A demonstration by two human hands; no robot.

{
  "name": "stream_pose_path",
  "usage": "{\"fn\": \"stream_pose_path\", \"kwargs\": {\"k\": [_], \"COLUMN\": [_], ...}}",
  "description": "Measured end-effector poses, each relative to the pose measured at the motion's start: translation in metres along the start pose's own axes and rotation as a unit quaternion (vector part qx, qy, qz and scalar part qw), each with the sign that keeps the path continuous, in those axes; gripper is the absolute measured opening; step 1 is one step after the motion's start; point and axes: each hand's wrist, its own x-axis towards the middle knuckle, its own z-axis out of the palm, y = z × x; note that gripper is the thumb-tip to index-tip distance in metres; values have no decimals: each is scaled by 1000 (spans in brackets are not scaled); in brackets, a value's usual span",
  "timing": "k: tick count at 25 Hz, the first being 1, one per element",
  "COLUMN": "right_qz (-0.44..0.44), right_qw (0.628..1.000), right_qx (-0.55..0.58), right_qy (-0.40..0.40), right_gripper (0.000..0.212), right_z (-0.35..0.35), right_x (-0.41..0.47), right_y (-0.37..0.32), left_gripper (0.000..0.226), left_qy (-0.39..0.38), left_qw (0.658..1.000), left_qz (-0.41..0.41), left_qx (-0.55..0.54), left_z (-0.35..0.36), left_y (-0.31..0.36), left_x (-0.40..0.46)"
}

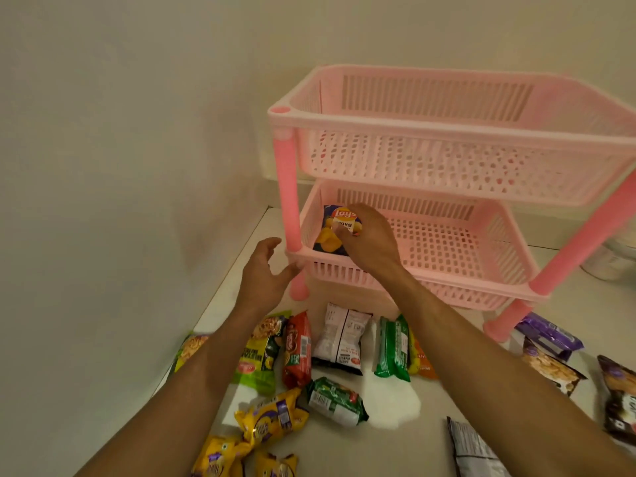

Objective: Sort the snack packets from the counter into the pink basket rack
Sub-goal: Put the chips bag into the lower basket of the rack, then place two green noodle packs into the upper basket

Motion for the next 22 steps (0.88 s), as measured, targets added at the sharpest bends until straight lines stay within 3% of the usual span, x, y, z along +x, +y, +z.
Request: {"fn": "stream_pose_path", "kwargs": {"k": [3,6,10,14,19,22], "right_qz": [-51,-104,-54,-29,-108,-109], "right_qw": [997,992,994,979,944,912], "right_qx": [51,32,8,-29,-172,-254], "right_qy": [34,66,-96,-201,-259,-304], "right_gripper": [42,32,43,54,52,71], "right_z": [2,17,50,81,112,124], "right_x": [-47,-90,-116,-123,-122,-120], "right_y": [-15,-28,-37,-43,-59,-64], "left_gripper": [49,38,40,41,44,52], "left_qy": [37,80,112,127,81,63], "left_qw": [997,988,959,933,926,921], "left_qz": [9,-4,-113,-173,-244,-260], "left_qx": [65,130,234,290,275,283], "left_z": [-19,-38,-59,-78,-89,-94], "left_y": [-16,-35,-58,-78,-99,-103], "left_x": [-27,-54,-84,-110,-120,-118]}}
